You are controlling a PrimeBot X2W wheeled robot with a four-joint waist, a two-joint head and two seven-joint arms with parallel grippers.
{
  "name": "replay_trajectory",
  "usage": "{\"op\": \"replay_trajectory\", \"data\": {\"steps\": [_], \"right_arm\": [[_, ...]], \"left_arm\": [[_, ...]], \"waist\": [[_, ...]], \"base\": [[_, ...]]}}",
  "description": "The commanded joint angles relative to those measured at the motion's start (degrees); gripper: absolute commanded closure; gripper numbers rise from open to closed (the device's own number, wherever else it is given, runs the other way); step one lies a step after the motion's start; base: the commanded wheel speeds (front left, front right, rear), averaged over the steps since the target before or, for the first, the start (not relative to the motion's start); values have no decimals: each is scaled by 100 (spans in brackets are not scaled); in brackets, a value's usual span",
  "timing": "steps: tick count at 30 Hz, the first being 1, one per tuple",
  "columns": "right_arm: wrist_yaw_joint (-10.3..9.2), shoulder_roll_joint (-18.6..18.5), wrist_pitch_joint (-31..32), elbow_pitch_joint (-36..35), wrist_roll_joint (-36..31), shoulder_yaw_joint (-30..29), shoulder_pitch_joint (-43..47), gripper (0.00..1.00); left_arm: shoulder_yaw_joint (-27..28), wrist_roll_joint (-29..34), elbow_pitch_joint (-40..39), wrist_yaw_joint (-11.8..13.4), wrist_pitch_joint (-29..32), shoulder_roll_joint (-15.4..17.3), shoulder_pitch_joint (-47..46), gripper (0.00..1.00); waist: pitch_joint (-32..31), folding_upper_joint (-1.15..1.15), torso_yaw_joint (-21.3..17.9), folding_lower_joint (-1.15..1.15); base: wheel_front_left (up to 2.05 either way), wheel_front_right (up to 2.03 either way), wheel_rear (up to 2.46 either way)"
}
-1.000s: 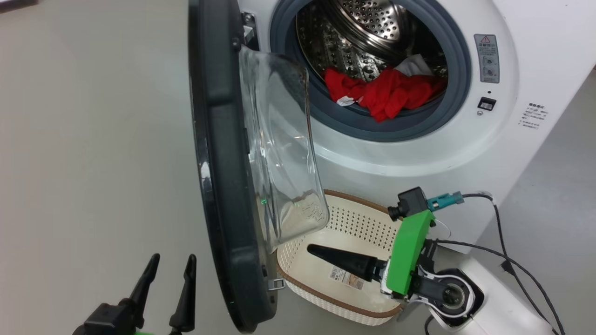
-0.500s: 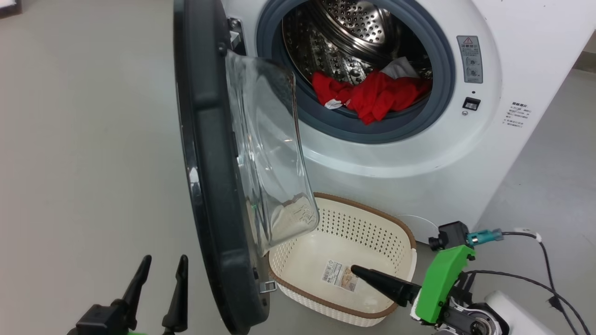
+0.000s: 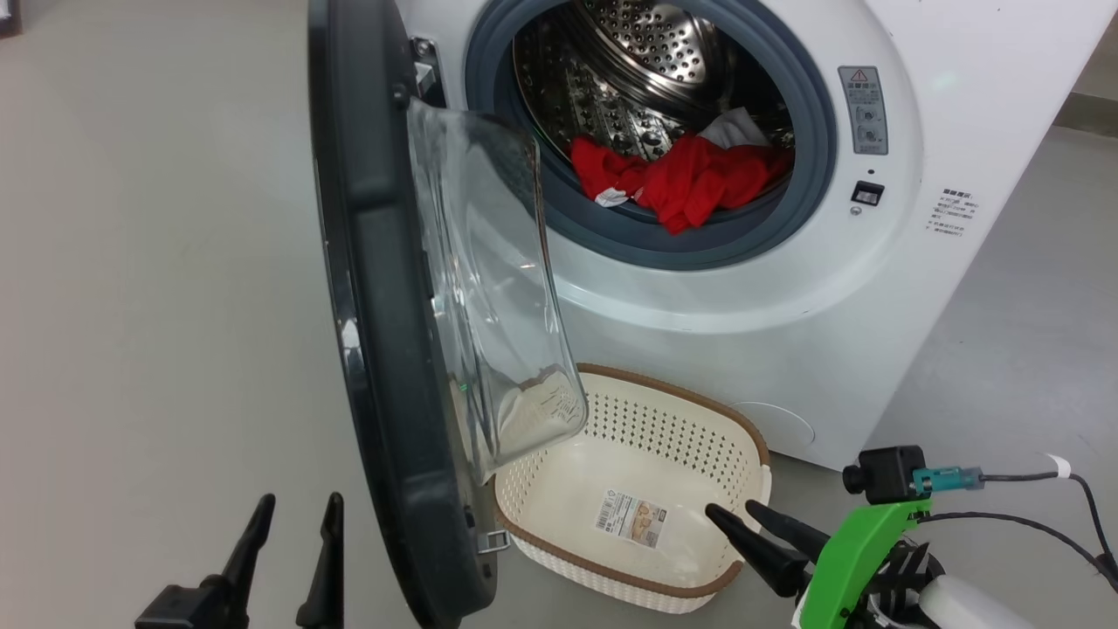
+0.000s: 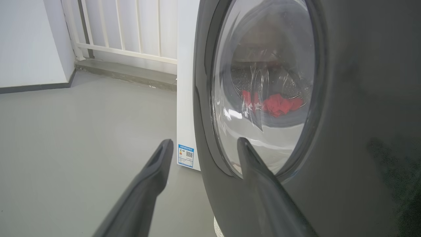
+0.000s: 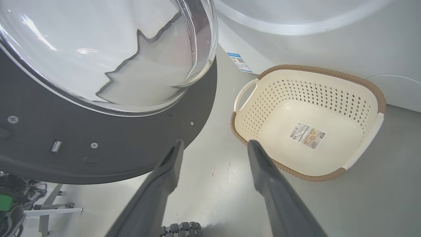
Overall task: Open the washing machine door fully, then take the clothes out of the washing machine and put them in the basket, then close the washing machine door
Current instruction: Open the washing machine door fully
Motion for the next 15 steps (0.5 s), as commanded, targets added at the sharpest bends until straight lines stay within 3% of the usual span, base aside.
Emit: {"op": "replay_trajectory", "data": {"steps": [1, 15], "right_arm": [[39, -99, -126, -76, -78, 89, 25, 0], [39, -253, -1832, 545, -737, 655, -187, 0]], "left_arm": [[213, 18, -127, -32, -52, 54, -90, 0], [284, 16, -111, -32, -52, 42, -66, 0]], "waist": [[2, 0, -6, 0], [25, 0, -77, 0]], "base": [[0, 0, 0], [0, 0, 0]]}}
